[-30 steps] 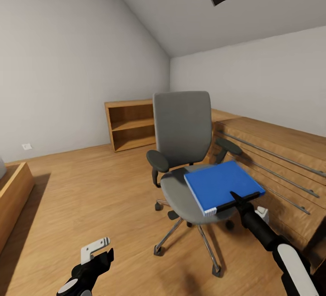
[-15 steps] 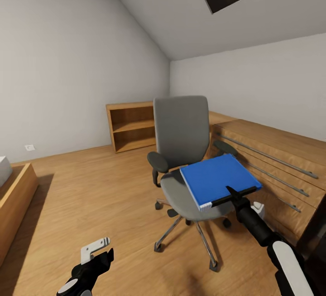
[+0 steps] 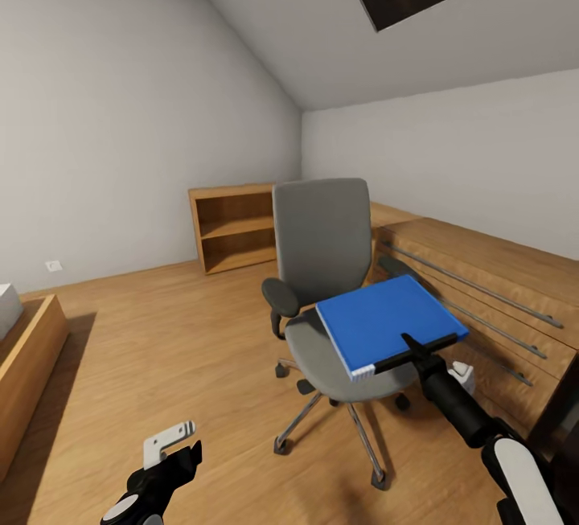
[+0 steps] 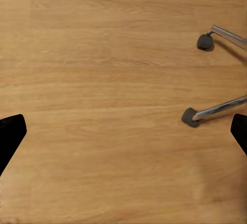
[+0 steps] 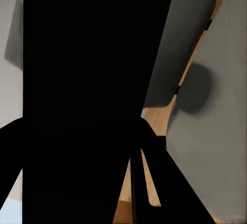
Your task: In the bedroom, organize the workspace by keeping the computer under the desk, ensuring the monitor is on the desk, placing the keyboard on the desk next to the monitor, placing the mouse on the desk next to the keyboard, moving the folder from the swivel chair onto the desk next to the mouse, stacking the notebook on top of the folder with the pen on top of the notebook, and positioning the swivel chair next to the desk.
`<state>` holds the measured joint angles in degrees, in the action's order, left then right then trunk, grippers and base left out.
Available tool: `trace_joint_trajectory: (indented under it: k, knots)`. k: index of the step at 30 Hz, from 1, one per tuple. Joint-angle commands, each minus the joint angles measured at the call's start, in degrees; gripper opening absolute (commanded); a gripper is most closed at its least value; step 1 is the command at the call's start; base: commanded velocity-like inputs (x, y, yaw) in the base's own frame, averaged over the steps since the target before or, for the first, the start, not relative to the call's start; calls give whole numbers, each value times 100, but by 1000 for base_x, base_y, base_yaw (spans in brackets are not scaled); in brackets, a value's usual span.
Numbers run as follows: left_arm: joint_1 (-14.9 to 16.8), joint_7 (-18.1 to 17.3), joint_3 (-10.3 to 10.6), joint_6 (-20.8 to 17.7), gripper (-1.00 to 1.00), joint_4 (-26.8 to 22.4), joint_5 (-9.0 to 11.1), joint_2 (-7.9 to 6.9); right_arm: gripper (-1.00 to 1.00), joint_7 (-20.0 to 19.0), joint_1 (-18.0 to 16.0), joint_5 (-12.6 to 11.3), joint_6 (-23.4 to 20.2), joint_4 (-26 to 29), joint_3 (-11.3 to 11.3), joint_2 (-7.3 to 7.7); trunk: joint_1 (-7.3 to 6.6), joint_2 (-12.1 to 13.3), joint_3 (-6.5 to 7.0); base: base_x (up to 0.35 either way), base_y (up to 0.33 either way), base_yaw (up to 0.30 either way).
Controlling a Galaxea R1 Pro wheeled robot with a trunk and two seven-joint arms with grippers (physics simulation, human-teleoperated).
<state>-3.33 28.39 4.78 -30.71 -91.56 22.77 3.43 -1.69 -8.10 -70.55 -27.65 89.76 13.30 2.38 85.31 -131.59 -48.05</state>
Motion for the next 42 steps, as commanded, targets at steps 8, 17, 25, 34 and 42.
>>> trace_joint_trajectory:
  k: [8, 17, 25, 34, 42]
  knots:
    - [3, 53, 6, -6, 100, 11, 61, 0, -100, -148, 25, -160, -77, 39, 14, 9, -177, 320, 140, 0, 0, 0]
    - [2, 53, 6, -5, 100, 27, 60, 0, -100, -198, 27, -178, -70, 33, 15, 2, -375, 681, 301, 0, 0, 0]
    - [0, 48, 6, -9, 100, 33, 59, 8, -100, -172, 27, -171, -19, 33, 22, -7, -550, 1002, 445, 0, 0, -124]
    - [3, 50, -26, -15, 100, 261, 73, -6, -100, -178, 27, -174, 169, 33, 23, -18, -748, 1363, 606, 0, 0, -265]
    - [3, 53, -81, 22, 100, 1124, 66, -69, -100, -167, 27, -178, 209, 33, 16, -19, -924, 1684, 750, 0, 0, -267]
